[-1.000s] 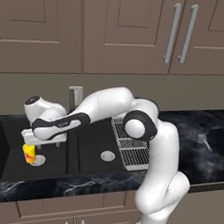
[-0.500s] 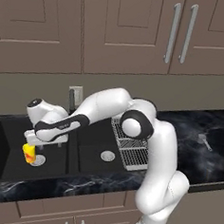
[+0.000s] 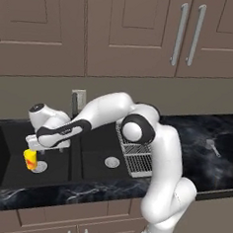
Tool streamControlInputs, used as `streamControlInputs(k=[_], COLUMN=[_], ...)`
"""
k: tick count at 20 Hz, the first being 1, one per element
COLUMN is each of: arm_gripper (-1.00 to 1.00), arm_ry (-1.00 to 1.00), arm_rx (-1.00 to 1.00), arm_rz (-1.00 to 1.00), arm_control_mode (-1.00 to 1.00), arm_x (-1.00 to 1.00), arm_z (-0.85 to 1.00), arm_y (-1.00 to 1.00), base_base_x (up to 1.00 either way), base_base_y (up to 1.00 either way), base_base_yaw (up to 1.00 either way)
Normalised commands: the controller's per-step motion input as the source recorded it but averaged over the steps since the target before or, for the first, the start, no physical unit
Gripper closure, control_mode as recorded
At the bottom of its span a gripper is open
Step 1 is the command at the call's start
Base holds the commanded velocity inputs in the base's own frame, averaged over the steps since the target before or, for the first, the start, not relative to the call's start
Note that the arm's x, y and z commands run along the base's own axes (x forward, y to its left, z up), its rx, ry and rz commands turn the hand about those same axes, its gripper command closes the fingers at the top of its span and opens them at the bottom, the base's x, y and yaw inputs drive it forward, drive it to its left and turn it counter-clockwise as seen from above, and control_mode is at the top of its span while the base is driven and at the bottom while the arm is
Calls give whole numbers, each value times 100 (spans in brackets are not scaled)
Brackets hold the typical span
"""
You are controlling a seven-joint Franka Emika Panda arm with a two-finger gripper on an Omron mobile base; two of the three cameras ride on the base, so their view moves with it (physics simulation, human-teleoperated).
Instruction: Move any existing items from the left basin to the right basin for drying. Then move the measuring cup from the counter to the left basin of the sink for washing.
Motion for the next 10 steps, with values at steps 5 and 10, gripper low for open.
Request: streamControlInputs(k=[5,10], arm_gripper=[-100,-100], arm_ry=[0,0], arm_rx=[0,0], arm_rz=[0,0], arm_control_mode=[-100,-100], arm_x=[25,25], arm_z=[-16,-14], arm_y=[16,16], base_base_x=[0,0], base_base_y=[0,0], base_base_yaw=[0,0])
